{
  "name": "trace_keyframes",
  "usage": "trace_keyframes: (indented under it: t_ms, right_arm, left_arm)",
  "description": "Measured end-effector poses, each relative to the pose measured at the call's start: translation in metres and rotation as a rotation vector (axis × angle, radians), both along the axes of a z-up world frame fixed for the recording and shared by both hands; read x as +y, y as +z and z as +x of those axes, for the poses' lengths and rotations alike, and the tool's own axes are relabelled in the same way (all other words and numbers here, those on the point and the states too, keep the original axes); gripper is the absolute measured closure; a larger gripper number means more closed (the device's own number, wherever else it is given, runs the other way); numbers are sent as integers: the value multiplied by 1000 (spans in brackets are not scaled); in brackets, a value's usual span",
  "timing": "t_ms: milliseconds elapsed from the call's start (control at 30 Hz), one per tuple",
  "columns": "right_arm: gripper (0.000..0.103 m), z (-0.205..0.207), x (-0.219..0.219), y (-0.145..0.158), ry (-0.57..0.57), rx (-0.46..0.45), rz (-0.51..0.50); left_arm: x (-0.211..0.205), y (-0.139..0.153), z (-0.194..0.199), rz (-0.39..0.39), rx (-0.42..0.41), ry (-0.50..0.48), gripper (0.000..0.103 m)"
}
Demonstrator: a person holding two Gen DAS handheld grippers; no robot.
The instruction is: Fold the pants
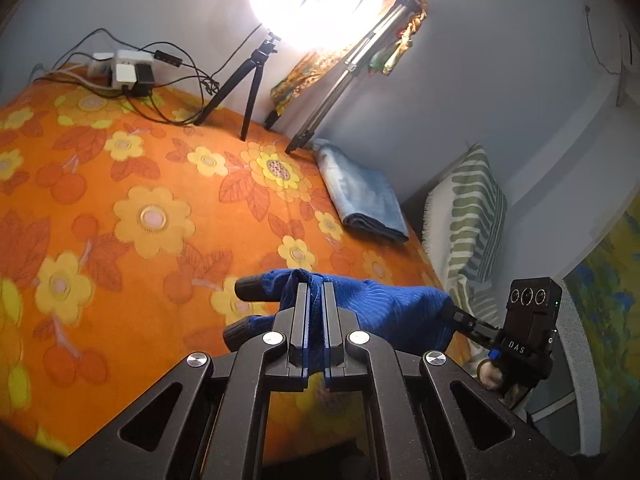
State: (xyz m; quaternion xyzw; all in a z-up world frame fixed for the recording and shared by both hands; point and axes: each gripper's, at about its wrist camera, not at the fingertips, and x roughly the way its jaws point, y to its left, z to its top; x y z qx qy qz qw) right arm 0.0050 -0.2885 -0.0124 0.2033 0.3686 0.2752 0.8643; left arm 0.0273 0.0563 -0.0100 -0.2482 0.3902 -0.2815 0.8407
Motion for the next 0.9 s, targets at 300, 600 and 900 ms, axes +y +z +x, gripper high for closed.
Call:
trace_keyframes:
  t_ms: [300,600,900]
  right_arm:
    - [92,-19,12,-4,66,57,23]
    - [92,57,17,-64,-13,181,-65]
    - [92,86,16,-89,-36,235,-82]
  left_arm:
    - [6,-33,-11,-46,177,13,100]
    - [6,-66,75,33,258,134,100]
    - [-22,-63,108,275,157,140,97]
